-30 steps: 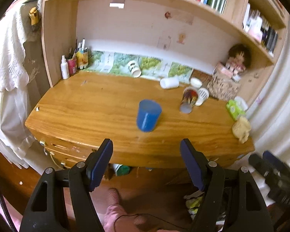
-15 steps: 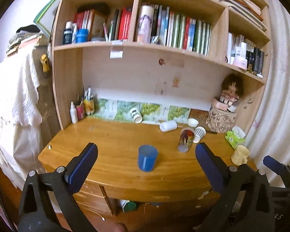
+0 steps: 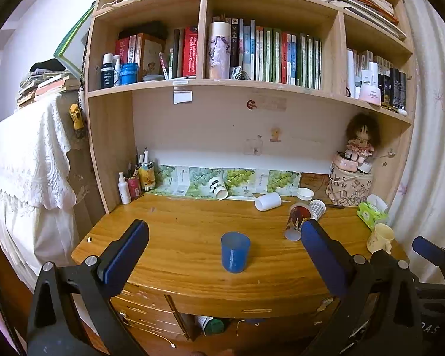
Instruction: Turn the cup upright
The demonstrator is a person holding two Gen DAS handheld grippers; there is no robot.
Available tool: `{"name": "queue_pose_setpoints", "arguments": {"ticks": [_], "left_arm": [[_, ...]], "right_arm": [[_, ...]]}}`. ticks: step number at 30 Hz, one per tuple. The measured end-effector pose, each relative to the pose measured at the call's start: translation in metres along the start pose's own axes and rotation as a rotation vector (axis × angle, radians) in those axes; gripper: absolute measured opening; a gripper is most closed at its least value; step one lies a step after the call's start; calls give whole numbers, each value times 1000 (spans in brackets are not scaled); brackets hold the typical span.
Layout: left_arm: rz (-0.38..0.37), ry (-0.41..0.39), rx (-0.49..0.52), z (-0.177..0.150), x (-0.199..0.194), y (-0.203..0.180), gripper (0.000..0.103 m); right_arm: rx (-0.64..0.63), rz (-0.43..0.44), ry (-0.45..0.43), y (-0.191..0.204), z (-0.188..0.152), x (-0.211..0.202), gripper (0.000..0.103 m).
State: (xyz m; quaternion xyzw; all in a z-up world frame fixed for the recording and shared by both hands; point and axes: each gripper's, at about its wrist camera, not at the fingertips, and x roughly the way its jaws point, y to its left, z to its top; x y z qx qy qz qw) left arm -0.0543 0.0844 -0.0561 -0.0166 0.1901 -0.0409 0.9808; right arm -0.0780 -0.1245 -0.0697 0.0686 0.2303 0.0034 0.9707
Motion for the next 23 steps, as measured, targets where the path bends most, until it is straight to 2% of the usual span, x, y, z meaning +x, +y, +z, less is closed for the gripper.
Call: {"name": "queue_pose_setpoints", "arguments": {"ticks": [23], "left_arm": [[-3, -12, 11, 1, -2, -5, 103]], "right_arm": [[20, 25, 2, 0, -4, 2, 103]]}}
